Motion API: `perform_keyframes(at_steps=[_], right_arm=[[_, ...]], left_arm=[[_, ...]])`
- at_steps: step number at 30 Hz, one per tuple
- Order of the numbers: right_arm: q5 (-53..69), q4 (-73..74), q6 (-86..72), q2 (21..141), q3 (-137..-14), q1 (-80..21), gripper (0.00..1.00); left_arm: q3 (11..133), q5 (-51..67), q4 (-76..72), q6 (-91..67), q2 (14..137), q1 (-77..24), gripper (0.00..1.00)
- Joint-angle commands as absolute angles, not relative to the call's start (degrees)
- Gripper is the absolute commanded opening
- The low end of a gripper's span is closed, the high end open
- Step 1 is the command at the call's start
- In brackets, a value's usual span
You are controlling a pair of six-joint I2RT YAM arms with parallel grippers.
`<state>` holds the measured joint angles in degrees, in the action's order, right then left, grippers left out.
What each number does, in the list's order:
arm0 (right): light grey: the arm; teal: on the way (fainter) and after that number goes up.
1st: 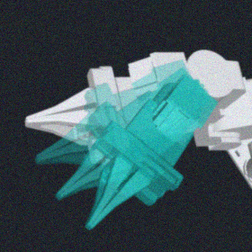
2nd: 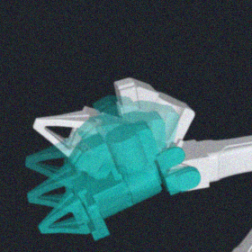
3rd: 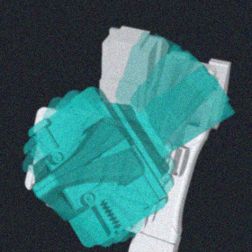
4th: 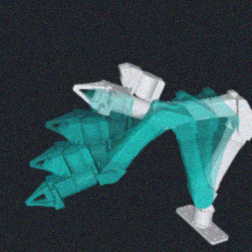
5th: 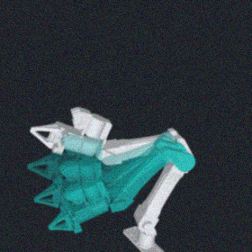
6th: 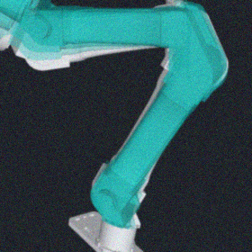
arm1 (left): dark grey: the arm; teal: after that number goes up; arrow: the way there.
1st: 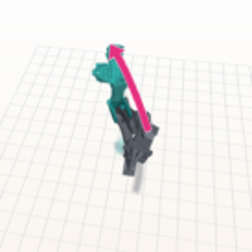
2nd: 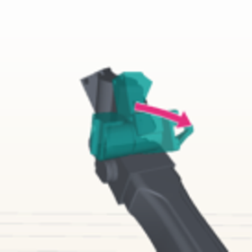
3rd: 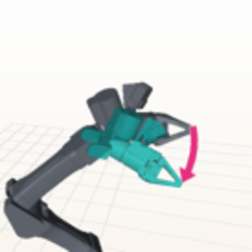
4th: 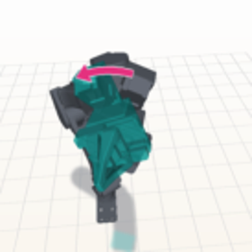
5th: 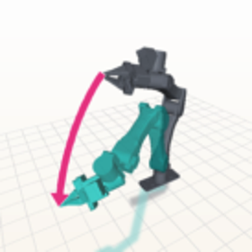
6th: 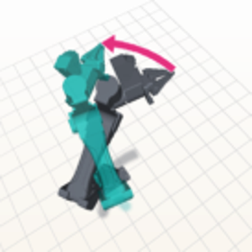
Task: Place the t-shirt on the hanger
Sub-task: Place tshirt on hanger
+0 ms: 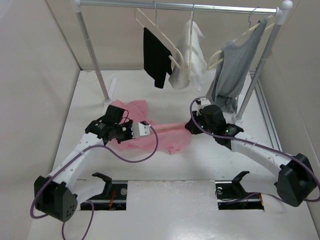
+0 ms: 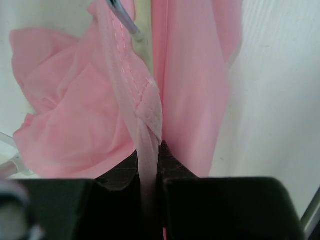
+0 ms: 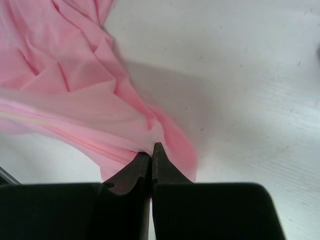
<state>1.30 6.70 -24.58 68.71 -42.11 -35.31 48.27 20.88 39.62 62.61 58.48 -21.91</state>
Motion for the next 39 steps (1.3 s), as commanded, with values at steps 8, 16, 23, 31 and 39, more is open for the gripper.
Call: perform_keyframes(at_steps=[8,16,23,31,39], right_arm=[[4.6,15.9,2.2,69.6,-54.4,-35.5,0.0],[14.9,15.3,13.1,76.9,-64.9,-38.8,0.0],[16.6,22.1,16.6,74.8,-63.7,-39.4,0.41],[13.6,26.0,17.4,60.6,-61.2,-39.9,0.54],[10.1,28.1,13.9,60.0,-60.6,-41.3,0.87]], left_arm=[[55.0,13.9,41.7,69.9,66.3,-24.6,0.0],[60.7,23.0,47.5,73.7,64.2,-32.7,0.0],[64.2,25.6,42.8,65.6,64.2,-32.7,0.0],[60.3,20.7,37.7,64.2,64.2,-32.7,0.0],[62.8,16.7,36.6,61.4,65.4,-32.7,0.0]])
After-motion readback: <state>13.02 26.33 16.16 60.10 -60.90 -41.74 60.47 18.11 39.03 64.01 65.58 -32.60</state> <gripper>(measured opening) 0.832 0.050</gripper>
